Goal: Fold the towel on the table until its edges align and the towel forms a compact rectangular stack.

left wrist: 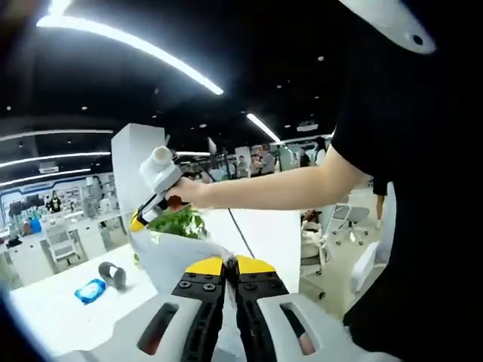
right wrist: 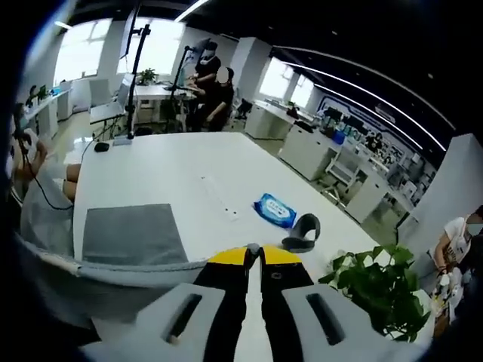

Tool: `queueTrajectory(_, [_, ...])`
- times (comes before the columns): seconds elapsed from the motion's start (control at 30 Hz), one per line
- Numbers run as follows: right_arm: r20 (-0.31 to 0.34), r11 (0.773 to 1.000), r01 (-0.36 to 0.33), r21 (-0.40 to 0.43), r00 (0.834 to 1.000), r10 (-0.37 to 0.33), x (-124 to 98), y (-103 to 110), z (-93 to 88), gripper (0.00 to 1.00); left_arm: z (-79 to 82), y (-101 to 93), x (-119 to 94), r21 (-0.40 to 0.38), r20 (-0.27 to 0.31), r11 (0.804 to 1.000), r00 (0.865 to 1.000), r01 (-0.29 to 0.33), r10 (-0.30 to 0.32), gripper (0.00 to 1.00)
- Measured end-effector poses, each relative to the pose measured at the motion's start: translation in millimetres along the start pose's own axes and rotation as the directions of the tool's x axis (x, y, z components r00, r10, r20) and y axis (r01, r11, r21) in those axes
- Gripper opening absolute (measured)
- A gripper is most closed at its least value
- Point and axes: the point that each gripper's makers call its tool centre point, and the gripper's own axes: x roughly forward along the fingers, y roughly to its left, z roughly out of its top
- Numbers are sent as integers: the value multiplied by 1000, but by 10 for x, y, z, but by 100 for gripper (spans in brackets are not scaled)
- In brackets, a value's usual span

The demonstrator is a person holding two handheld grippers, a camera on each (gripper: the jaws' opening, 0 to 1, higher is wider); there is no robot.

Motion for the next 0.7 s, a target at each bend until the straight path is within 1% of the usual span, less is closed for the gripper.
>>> queueTrajectory(0.07, [3,1000,-10,6,1000,10,72,78,39,2,-80,61,-103,-25,-11,1000,1000,-19,19,4])
queueTrajectory(0.1, [5,1000,-17,20,1000,17,109,129,64,2,-131,98,-167,-78,-15,996,999,-32,31,3])
queueTrajectory(0.13, [9,1000,-19,23,1000,19,123,147,78,2,-144,109,-190,-96,-14,995,999,-34,33,3])
queueTrajectory(0.17, [22,1000,-23,21,1000,23,165,210,122,2,-183,161,-262,-126,-10,991,999,-48,47,3])
queueTrajectory(0.2, [22,1000,-24,21,999,23,180,226,130,2,-200,176,-283,-131,-14,990,998,-55,54,3])
queueTrajectory(0.27, [16,999,-32,13,999,31,254,317,149,2,-299,226,-375,-133,-35,988,996,-81,77,3])
queueTrajectory(0.3, [12,999,-39,14,999,39,289,364,150,2,-369,235,-411,-141,-58,986,995,-90,82,3])
queueTrajectory(0.33, [10,999,-47,16,999,47,310,397,149,2,-387,234,-420,-141,-62,986,995,-90,82,3])
queueTrajectory(0.37, [10,998,-53,21,999,53,333,428,147,2,-453,232,-448,-143,-75,985,994,-95,85,3])
queueTrajectory(0.43, [11,998,-63,30,998,63,373,484,141,2,-536,231,-482,-140,-96,985,991,-106,93,3])
queueTrajectory(0.5, [9,996,-80,47,997,80,445,545,114,2,-661,230,-541,-139,-123,983,987,-122,105,3])
queueTrajectory(0.6, [9,993,-101,53,995,100,501,643,102,2,-773,244,-628,-147,-155,978,980,-151,128,3])
queueTrajectory(0.63, [9,993,-105,56,995,104,511,644,99,2,-807,246,-660,-131,-175,978,975,-162,138,3])
queueTrajectory(0.7, [13,991,-123,57,992,122,559,694,104,2,-863,235,-714,-64,-210,984,966,-169,153,3])
